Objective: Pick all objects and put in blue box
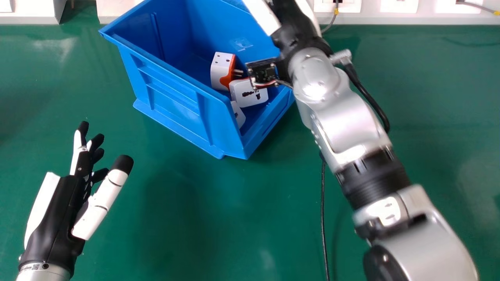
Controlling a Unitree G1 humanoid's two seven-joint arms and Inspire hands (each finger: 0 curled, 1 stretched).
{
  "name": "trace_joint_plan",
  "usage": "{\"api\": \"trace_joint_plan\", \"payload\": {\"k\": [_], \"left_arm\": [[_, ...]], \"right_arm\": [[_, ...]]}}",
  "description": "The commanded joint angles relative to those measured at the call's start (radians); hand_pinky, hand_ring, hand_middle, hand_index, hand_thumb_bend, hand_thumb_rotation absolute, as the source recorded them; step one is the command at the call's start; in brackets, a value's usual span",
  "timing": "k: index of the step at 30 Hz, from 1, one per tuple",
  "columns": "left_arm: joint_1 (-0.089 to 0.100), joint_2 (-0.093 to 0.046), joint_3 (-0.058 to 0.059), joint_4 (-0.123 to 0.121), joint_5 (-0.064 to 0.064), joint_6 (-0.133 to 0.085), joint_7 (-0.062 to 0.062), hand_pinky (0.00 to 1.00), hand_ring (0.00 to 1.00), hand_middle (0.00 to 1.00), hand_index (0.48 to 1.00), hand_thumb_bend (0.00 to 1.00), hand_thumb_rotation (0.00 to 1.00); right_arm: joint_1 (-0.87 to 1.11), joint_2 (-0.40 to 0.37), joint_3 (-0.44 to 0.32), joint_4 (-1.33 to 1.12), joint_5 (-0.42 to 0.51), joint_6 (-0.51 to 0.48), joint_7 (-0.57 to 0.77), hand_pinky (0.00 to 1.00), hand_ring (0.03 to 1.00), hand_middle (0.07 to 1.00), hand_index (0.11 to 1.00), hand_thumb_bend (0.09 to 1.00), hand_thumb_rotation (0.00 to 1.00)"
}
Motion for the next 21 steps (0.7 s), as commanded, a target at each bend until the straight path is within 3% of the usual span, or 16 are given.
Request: {"api": "trace_joint_plan", "payload": {"k": [1,4,11,16,21], "left_arm": [[-0.007,0.008,0.002,-0.014,-0.014,-0.012,-0.006,0.9,0.98,0.99,0.97,0.68,0.89],[-0.011,0.01,0.002,-0.011,-0.016,-0.012,-0.009,0.91,0.98,0.99,0.973,0.68,0.89],[-0.025,0.017,0.004,-0.004,-0.019,-0.005,-0.017,0.91,0.98,0.99,0.976,0.69,0.9],[-0.037,0.024,0.004,0.0,-0.018,0.002,-0.018,0.91,0.98,0.99,0.974,0.68,0.9],[-0.066,0.032,0.003,0.009,-0.016,0.02,-0.023,0.91,0.98,0.99,0.971,0.66,0.91]], "right_arm": [[0.137,-0.009,0.008,-0.288,0.003,0.007,0.009,0.9,0.978,1.0,1.0,0.772,0.98],[0.299,-0.013,0.029,-0.49,-0.002,-0.016,0.021,0.9,0.978,1.0,0.991,0.725,0.98],[0.624,-0.131,0.063,-0.811,-0.03,-0.017,0.108,0.9,0.979,1.0,0.981,0.673,0.99],[0.758,-0.237,0.022,-0.885,-0.057,-0.021,0.149,0.86,0.971,0.993,0.973,0.588,0.99],[0.851,-0.338,-0.048,-0.853,-0.068,-0.06,0.182,0.88,0.98,0.994,0.974,0.549,0.99]]}}
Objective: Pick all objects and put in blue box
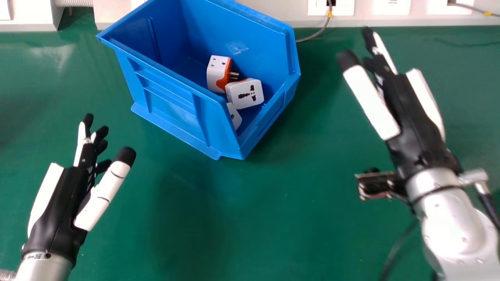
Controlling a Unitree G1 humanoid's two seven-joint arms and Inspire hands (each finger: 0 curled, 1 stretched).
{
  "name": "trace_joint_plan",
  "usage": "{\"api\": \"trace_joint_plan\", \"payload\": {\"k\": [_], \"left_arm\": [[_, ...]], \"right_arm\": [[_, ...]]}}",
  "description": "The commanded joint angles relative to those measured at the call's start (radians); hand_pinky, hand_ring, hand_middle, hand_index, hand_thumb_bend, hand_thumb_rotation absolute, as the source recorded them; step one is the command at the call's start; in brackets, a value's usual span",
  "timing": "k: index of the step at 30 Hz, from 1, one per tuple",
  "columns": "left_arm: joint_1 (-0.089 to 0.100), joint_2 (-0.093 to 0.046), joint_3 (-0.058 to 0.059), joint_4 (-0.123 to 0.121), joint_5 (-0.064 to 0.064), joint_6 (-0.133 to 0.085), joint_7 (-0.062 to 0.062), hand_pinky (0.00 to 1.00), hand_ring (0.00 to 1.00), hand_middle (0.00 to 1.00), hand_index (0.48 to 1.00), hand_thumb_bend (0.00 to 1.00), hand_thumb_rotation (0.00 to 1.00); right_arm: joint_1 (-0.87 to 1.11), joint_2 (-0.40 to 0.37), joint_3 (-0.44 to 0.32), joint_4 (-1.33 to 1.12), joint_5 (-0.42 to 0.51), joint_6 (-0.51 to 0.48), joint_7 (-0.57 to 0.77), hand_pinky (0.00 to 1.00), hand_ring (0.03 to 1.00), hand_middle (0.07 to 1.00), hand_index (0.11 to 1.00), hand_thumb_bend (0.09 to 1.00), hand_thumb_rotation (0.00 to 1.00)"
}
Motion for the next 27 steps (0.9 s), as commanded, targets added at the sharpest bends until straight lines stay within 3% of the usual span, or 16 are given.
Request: {"api": "trace_joint_plan", "payload": {"k": [1,4,8,11,13,15,17,18,21,23,25,27], "left_arm": [[-0.022,0.015,0.002,-0.01,-0.005,0.013,-0.002,0.9,0.98,0.99,0.971,0.65,0.92],[-0.068,0.013,-0.006,-0.007,-0.009,0.056,0.0,0.9,0.97,0.99,0.97,0.64,0.93],[-0.162,0.007,-0.014,0.046,-0.025,0.096,0.001,0.89,0.97,0.98,0.968,0.59,0.95],[-0.207,-0.003,-0.004,0.075,-0.06,0.117,-0.002,0.89,0.97,0.98,0.969,0.57,0.95],[-0.222,-0.008,0.005,0.089,-0.084,0.123,-0.003,0.89,0.97,0.98,0.971,0.57,0.96],[-0.24,-0.023,0.017,0.116,-0.115,0.126,0.004,0.9,0.97,0.98,0.972,0.57,0.95],[-0.246,-0.034,0.025,0.14,-0.129,0.13,0.018,0.91,0.97,0.98,0.975,0.55,0.96],[-0.245,-0.035,0.027,0.149,-0.128,0.128,0.023,0.92,0.98,0.99,0.978,0.54,0.96],[-0.229,-0.018,0.028,0.18,-0.106,0.108,0.035,0.94,0.98,0.99,0.982,0.51,0.96],[-0.221,-0.009,0.028,0.193,-0.099,0.094,0.035,0.94,0.98,0.99,0.983,0.5,0.96],[-0.213,-0.006,0.025,0.193,-0.094,0.086,0.036,0.94,0.98,0.99,0.984,0.5,0.96],[-0.205,-0.002,0.018,0.184,-0.08,0.083,0.037,0.94,0.98,0.99,0.984,0.5,0.96]], "right_arm": [[0.032,-0.039,-0.04,-0.001,-0.021,-0.039,0.003,0.89,0.984,0.995,0.977,0.54,0.99],[0.078,-0.056,-0.07,0.035,-0.026,-0.07,-0.014,0.92,0.99,0.997,0.979,0.525,0.99],[0.11,-0.03,-0.098,0.077,-0.02,-0.1,-0.045,0.96,0.996,0.999,0.991,0.485,0.98],[0.108,0.0,-0.097,0.11,-0.014,-0.129,-0.069,0.98,0.998,1.0,0.995,0.458,0.99],[0.112,0.016,-0.092,0.122,-0.015,-0.149,-0.08,0.99,0.999,1.0,0.997,0.446,0.99],[0.122,0.034,-0.085,0.139,-0.01,-0.18,-0.088,0.99,1.0,1.0,0.998,0.439,0.99],[0.131,0.043,-0.083,0.153,-0.005,-0.207,-0.087,0.99,1.0,1.0,0.999,0.438,0.99],[0.133,0.044,-0.085,0.159,-0.004,-0.216,-0.085,1.0,1.0,1.0,1.0,0.439,0.99],[0.143,0.052,-0.082,0.159,-0.009,-0.226,-0.084,1.0,1.0,1.0,1.0,0.441,0.99],[0.154,0.056,-0.076,0.147,-0.015,-0.224,-0.084,1.0,1.0,1.0,1.0,0.441,0.99],[0.165,0.056,-0.073,0.139,-0.017,-0.226,-0.082,1.0,1.0,1.0,1.0,0.442,0.99],[0.176,0.054,-0.073,0.138,-0.014,-0.234,-0.077,1.0,1.0,1.0,1.0,0.442,0.99]]}}
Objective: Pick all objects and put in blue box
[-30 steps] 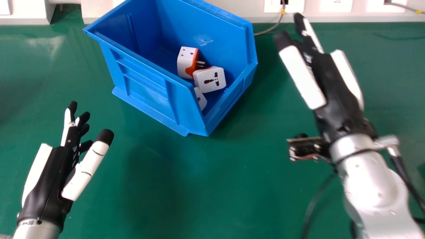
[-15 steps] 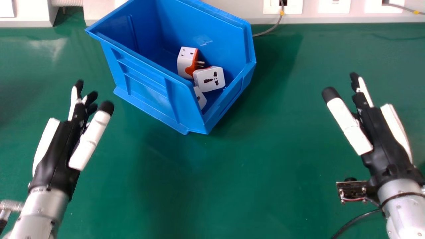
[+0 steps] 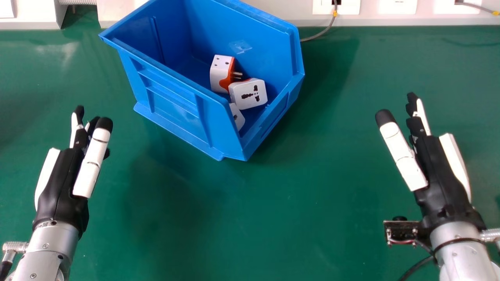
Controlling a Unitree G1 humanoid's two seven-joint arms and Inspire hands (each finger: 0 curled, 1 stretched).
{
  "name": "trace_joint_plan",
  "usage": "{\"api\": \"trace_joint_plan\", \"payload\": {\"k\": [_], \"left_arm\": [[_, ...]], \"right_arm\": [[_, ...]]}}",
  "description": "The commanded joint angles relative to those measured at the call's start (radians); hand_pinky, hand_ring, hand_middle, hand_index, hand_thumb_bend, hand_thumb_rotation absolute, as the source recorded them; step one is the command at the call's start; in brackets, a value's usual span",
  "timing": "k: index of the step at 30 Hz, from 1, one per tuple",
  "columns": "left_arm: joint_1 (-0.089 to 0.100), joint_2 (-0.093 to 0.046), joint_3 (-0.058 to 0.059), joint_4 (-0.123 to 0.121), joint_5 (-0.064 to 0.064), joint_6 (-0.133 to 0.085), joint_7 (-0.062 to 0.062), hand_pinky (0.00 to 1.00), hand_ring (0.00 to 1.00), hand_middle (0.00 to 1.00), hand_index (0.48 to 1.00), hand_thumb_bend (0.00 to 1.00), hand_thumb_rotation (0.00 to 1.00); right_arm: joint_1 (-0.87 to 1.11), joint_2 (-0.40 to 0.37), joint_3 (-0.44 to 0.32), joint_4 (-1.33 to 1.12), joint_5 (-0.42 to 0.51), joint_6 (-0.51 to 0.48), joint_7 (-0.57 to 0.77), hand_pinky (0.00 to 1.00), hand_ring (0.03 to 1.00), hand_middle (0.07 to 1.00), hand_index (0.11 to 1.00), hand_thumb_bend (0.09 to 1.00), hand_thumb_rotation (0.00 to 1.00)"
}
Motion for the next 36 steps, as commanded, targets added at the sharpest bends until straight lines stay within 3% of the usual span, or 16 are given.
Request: {"api": "trace_joint_plan", "payload": {"k": [1,5,10,14,18,23,28,36], "left_arm": [[0.013,0.014,-0.002,-0.026,0.012,-0.035,0.003,0.94,0.98,0.99,0.984,0.5,0.96],[0.03,0.019,0.001,-0.027,0.008,-0.059,-0.009,0.94,0.98,0.99,0.983,0.49,0.96],[0.059,0.013,0.006,-0.012,-0.001,-0.112,-0.018,0.93,0.98,0.99,0.983,0.49,0.96],[0.082,0.007,0.007,-0.018,-0.019,-0.133,-0.03,0.92,0.97,0.98,0.982,0.48,0.95],[0.085,0.007,0.01,-0.001,-0.036,-0.155,-0.046,0.91,0.97,0.98,0.982,0.51,0.95],[0.085,0.01,0.014,0.027,-0.048,-0.196,-0.056,0.9,0.96,0.98,0.981,0.54,0.94],[0.072,0.012,0.013,0.055,-0.046,-0.218,-0.053,0.89,0.95,0.97,0.979,0.57,0.94],[0.067,0.031,0.013,0.068,-0.029,-0.232,-0.05,0.87,0.94,0.96,0.969,0.55,0.92]], "right_arm": [[0.014,-0.001,-0.006,-0.032,0.003,-0.033,-0.001,1.0,1.0,1.0,1.0,0.443,0.99],[0.034,-0.002,-0.013,-0.038,0.011,-0.041,0.005,1.0,1.0,1.0,1.0,0.444,0.99],[0.067,0.003,-0.038,-0.061,0.039,-0.035,0.008,1.0,1.0,1.0,1.0,0.446,0.99],[0.093,0.009,-0.054,-0.066,0.069,-0.046,0.013,1.0,1.0,1.0,1.0,0.452,0.99],[0.111,0.018,-0.06,-0.072,0.086,-0.046,0.009,1.0,1.0,1.0,1.0,0.463,1.0],[0.114,0.026,-0.055,-0.078,0.07,-0.044,-0.003,1.0,1.0,1.0,1.0,0.476,1.0],[0.114,0.026,-0.054,-0.076,0.065,-0.05,0.002,1.0,1.0,1.0,1.0,0.475,1.0],[0.104,0.022,-0.05,-0.078,0.061,-0.06,0.01,1.0,1.0,1.0,1.0,0.464,1.0]]}}
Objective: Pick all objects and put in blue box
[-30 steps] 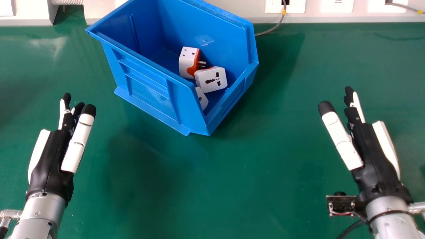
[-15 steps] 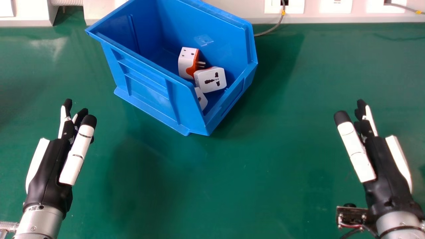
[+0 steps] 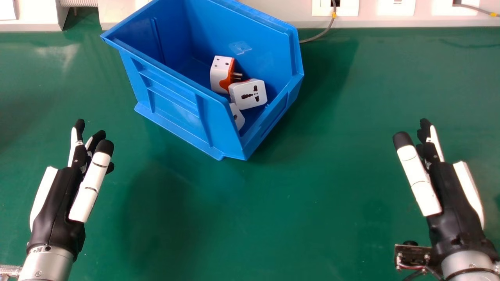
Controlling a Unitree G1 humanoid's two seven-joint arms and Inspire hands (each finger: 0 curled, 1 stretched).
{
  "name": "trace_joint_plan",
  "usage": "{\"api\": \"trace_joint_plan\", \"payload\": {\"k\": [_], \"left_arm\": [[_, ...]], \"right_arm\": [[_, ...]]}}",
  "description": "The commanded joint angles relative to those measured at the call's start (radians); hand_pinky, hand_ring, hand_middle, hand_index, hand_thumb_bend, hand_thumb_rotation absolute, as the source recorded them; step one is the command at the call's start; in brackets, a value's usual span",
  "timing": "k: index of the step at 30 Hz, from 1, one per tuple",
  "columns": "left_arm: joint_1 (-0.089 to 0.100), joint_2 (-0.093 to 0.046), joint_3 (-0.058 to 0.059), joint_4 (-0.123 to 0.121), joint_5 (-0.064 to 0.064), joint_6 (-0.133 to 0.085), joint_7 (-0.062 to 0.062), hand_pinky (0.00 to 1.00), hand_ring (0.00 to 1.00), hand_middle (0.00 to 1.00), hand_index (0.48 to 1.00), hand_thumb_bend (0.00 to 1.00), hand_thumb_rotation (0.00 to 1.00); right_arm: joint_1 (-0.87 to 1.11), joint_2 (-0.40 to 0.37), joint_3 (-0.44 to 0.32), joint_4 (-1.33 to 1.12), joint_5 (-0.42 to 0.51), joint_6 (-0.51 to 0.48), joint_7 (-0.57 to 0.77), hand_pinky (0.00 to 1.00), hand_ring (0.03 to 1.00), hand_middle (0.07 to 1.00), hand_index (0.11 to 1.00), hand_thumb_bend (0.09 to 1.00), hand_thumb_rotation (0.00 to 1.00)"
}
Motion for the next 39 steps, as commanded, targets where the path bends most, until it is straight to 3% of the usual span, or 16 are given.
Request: {"api": "trace_joint_plan", "payload": {"k": [1,4,7,12,15,17,20,24,26,28,32,36,39], "left_arm": [[-0.008,0.018,0.009,-0.017,0.007,-0.026,0.002,0.87,0.94,0.96,0.968,0.55,0.92],[-0.004,0.025,0.011,-0.041,-0.001,-0.016,-0.005,0.86,0.93,0.96,0.966,0.56,0.92],[-0.007,0.03,0.02,-0.039,-0.008,-0.02,-0.004,0.85,0.93,0.95,0.962,0.57,0.91],[-0.02,0.03,0.011,0.003,0.025,-0.049,0.021,0.85,0.92,0.95,0.956,0.59,0.9],[-0.024,0.03,0.003,0.016,0.036,-0.07,0.023,0.85,0.93,0.95,0.957,0.58,0.91],[-0.015,0.034,0.001,0.013,0.038,-0.086,0.015,0.85,0.93,0.96,0.959,0.57,0.92],[0.008,0.045,0.015,0.005,0.031,-0.104,0.006,0.86,0.93,0.95,0.957,0.55,0.93],[0.019,0.049,0.036,0.023,0.014,-0.112,0.001,0.86,0.93,0.95,0.954,0.54,0.93],[0.021,0.042,0.051,0.037,0.015,-0.118,0.015,0.86,0.93,0.95,0.954,0.53,0.93],[0.023,0.033,0.058,0.044,0.019,-0.123,0.03,0.86,0.93,0.95,0.956,0.54,0.93],[0.013,0.018,0.044,0.038,0.03,-0.105,0.053,0.87,0.93,0.95,0.956,0.52,0.93],[0.008,0.013,0.027,0.014,0.02,-0.093,0.047,0.87,0.93,0.94,0.949,0.54,0.92],[-0.007,0.016,0.021,0.014,0.015,-0.079,0.041,0.87,0.92,0.94,0.944,0.54,0.91]], "right_arm": [[-0.016,-0.008,-0.009,-0.031,-0.002,-0.024,-0.001,1.0,1.0,1.0,1.0,0.463,1.0],[-0.009,-0.014,-0.014,-0.036,-0.004,-0.026,0.001,1.0,1.0,1.0,1.0,0.461,1.0],[-0.003,-0.013,-0.015,-0.053,0.001,-0.013,0.007,1.0,1.0,1.0,1.0,0.454,1.0],[0.007,-0.012,-0.019,-0.068,0.012,-0.005,0.021,1.0,1.0,1.0,1.0,0.444,1.0],[0.015,-0.012,-0.034,-0.081,0.02,0.006,0.026,1.0,1.0,1.0,1.0,0.438,1.0],[0.022,-0.015,-0.047,-0.092,0.023,0.012,0.027,1.0,1.0,1.0,1.0,0.435,0.99],[0.032,-0.019,-0.067,-0.111,0.024,0.03,0.031,1.0,1.0,1.0,1.0,0.421,1.0],[-0.008,-0.016,-0.057,-0.082,0.022,0.048,0.027,1.0,1.0,1.0,1.0,0.408,1.0],[-0.033,-0.015,-0.05,-0.065,0.033,0.055,0.035,0.99,1.0,1.0,1.0,0.403,1.0],[-0.05,-0.02,-0.052,-0.058,0.048,0.064,0.047,0.99,1.0,1.0,1.0,0.398,1.0],[-0.076,-0.035,-0.066,-0.027,0.059,0.054,0.06,0.98,1.0,1.0,1.0,0.386,1.0],[-0.102,-0.05,-0.07,0.018,0.039,0.035,0.048,0.99,1.0,1.0,1.0,0.372,1.0],[-0.125,-0.053,-0.065,0.046,0.027,0.026,0.037,1.0,1.0,1.0,1.0,0.367,1.0]]}}
